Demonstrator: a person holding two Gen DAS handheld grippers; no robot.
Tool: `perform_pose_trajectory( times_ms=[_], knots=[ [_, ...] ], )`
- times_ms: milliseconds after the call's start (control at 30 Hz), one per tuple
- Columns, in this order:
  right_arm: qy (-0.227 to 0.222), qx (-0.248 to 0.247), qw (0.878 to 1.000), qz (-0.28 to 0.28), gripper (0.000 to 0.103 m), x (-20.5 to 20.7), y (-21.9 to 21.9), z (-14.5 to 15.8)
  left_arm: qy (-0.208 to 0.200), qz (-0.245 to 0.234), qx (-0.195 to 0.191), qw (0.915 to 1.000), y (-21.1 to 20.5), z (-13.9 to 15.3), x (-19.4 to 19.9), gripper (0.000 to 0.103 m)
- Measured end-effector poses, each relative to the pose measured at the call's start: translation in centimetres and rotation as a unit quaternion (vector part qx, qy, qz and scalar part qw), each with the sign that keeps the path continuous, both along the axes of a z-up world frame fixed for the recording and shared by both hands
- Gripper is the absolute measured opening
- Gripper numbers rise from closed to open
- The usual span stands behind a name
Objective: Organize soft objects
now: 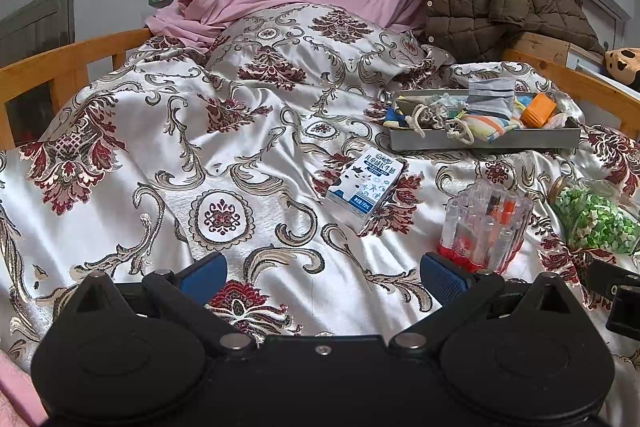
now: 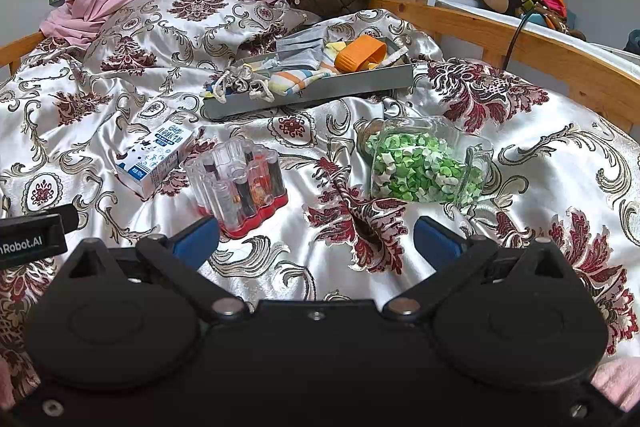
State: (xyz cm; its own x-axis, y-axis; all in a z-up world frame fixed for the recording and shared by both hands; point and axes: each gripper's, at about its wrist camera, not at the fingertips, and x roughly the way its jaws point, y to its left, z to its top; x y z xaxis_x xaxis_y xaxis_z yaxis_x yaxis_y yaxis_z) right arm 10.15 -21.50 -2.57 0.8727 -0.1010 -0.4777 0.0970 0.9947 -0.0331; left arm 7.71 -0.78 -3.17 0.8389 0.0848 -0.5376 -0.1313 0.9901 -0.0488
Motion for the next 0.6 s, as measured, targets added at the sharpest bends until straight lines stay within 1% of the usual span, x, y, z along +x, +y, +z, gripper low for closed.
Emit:
perform_pose_trajectory(
  times_ms=[600],
  knots=[
    [0.001, 0.000, 1.000, 0.000, 0.102, -0.01, 0.01, -0.03, 0.000, 0.001, 0.001, 1.0000, -0.09, 0.00, 0.07, 0.102]
  ],
)
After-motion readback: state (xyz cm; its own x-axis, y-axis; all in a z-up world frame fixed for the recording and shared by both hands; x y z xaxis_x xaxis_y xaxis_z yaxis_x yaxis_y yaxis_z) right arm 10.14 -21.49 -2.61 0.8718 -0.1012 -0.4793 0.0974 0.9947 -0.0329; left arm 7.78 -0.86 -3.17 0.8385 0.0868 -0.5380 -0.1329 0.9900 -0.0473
